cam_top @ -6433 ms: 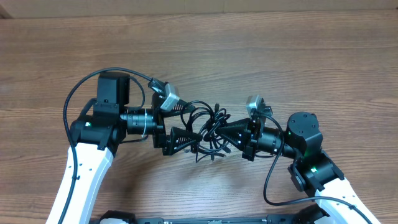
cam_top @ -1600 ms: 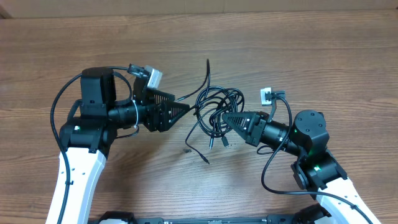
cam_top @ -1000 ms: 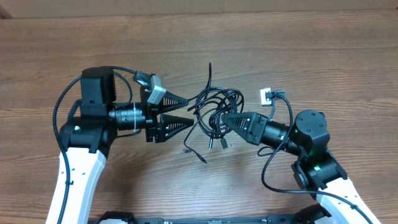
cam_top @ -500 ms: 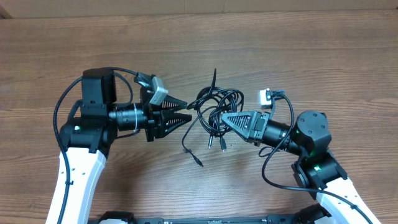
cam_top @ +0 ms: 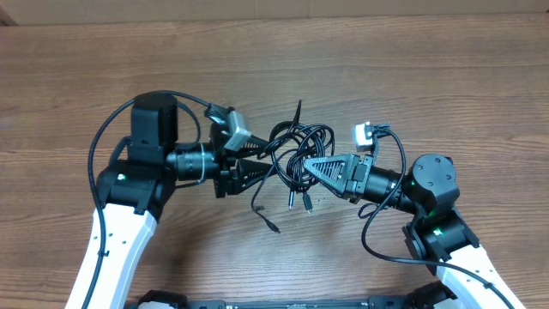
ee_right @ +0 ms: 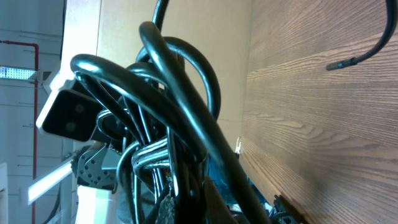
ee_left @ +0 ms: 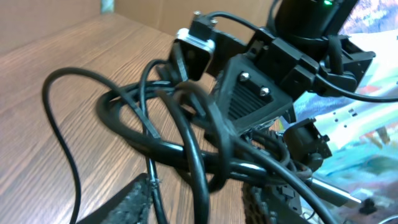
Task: Untangle cables
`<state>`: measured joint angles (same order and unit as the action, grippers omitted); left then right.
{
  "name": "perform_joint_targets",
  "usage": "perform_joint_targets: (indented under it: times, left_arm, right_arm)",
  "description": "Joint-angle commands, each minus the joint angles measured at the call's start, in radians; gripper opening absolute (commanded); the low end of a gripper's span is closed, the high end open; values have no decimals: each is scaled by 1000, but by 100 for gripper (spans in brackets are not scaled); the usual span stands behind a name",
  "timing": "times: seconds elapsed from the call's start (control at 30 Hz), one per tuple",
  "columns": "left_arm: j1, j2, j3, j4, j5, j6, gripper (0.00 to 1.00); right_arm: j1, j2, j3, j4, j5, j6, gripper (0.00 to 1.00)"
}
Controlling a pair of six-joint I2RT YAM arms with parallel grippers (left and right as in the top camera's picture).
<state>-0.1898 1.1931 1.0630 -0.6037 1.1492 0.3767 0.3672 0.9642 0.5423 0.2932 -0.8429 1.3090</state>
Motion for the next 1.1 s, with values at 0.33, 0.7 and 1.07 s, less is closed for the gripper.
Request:
perform_joint_targets:
  times: [0.33, 0.7, 1.07]
  left_arm:
    - [-20, -15, 21, -14, -241, -50, 4]
    - [-20, -15, 21, -216, -1096, -272, 4]
    - [-20, -15, 21, -299, -1675, -523, 4]
  right_arm:
    - [-3, -5, 3, 13, -27, -8, 4]
    - [-3, -5, 3, 13, -23, -53, 4]
    - [-3, -5, 3, 11, -14, -84, 4]
